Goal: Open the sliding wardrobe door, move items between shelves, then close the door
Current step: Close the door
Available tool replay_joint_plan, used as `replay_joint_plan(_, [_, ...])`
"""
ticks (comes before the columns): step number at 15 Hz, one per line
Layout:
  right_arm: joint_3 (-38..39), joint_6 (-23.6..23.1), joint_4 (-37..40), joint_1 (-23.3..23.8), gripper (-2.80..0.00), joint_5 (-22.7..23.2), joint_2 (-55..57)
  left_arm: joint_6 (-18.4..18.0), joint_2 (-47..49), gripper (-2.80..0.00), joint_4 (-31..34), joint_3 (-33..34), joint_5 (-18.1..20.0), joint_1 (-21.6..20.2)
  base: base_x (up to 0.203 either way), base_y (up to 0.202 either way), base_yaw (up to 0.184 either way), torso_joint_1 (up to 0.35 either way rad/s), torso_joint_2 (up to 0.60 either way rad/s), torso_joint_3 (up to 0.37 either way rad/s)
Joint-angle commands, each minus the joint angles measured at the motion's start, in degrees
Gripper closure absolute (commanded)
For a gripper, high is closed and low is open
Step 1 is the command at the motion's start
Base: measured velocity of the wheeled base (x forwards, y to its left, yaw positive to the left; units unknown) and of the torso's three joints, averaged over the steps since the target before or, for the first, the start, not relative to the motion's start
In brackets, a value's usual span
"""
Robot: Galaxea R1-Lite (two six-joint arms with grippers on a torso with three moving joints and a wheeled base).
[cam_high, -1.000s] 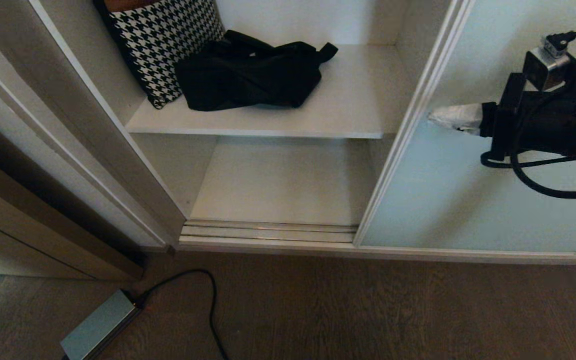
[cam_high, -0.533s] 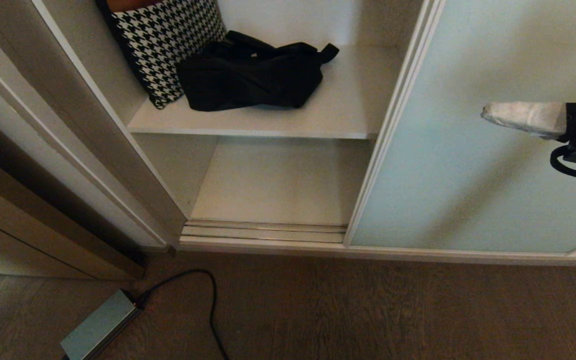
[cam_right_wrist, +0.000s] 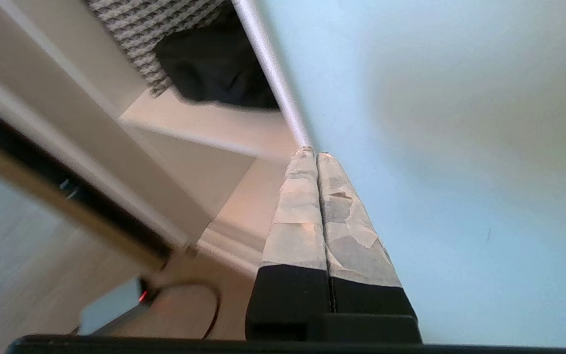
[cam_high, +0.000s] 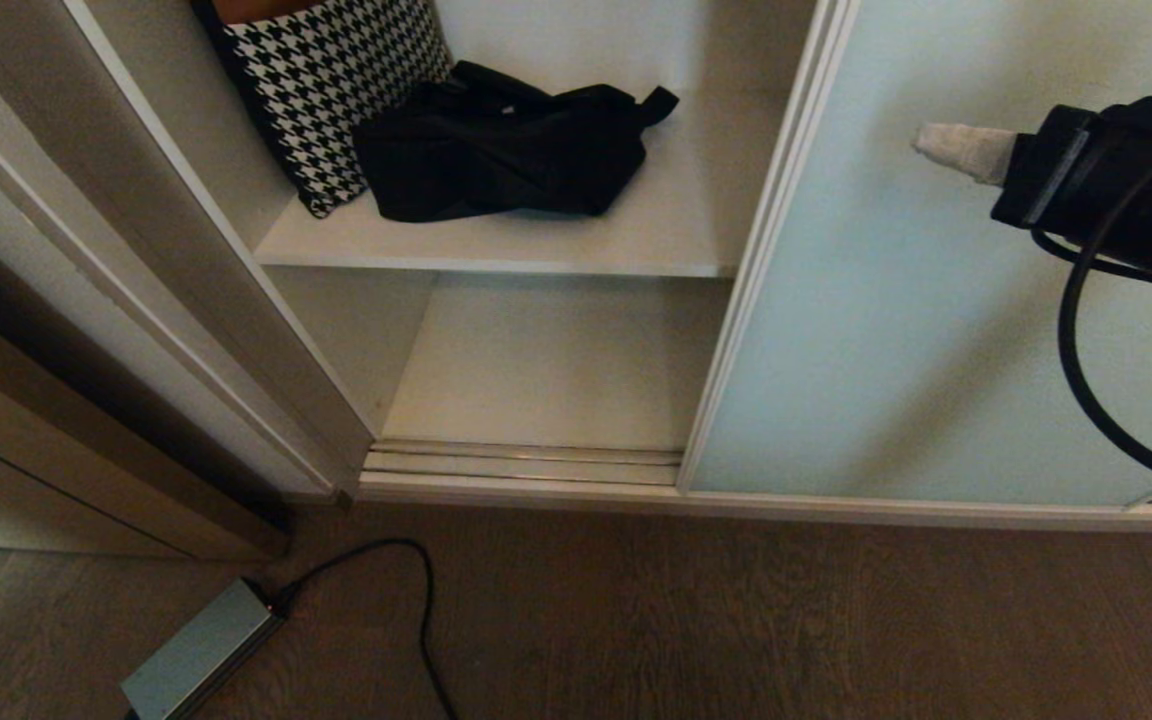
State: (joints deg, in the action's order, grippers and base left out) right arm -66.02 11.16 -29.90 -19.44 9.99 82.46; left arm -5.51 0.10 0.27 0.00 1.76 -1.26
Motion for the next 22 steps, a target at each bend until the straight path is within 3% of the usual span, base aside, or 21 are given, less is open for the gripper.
replay_joint_plan(1, [-1.07,-0.19,-1.04,-1.06,0.00,-1.31,4.75,-0.03,0.08,0.00,0.00,0.00,0.00,-0.06,0.000,0.000,0.000,0.000,0.00,0.000])
replay_joint_plan(6, [-3.85,-0.25,-2.42,-4.60,0.00,-5.82,8.82,-0.03,0.08,0.00,0.00,0.00,0.00,-0.06,0.000,0.000,0.000,0.000,0.00,0.000])
replay_joint_plan(11, [-6.39,0.00,-2.66,-4.64,0.00,-6.53,11.81,-0.03,0.08,0.00,0.00,0.00,0.00,-0.06,0.000,0.000,0.000,0.000,0.00,0.000])
replay_joint_plan(15, [-7.90,0.17,-6.29,-4.56,0.00,-11.02,15.18,-0.03,0.08,0.00,0.00,0.00,0.00,-0.06,0.000,0.000,0.000,0.000,0.00,0.000])
replay_joint_plan(22, [-9.30,0.46,-6.49,-4.80,0.00,-11.13,16.51,-0.03,0.08,0.00,0.00,0.00,0.00,-0.01,0.000,0.000,0.000,0.000,0.00,0.000])
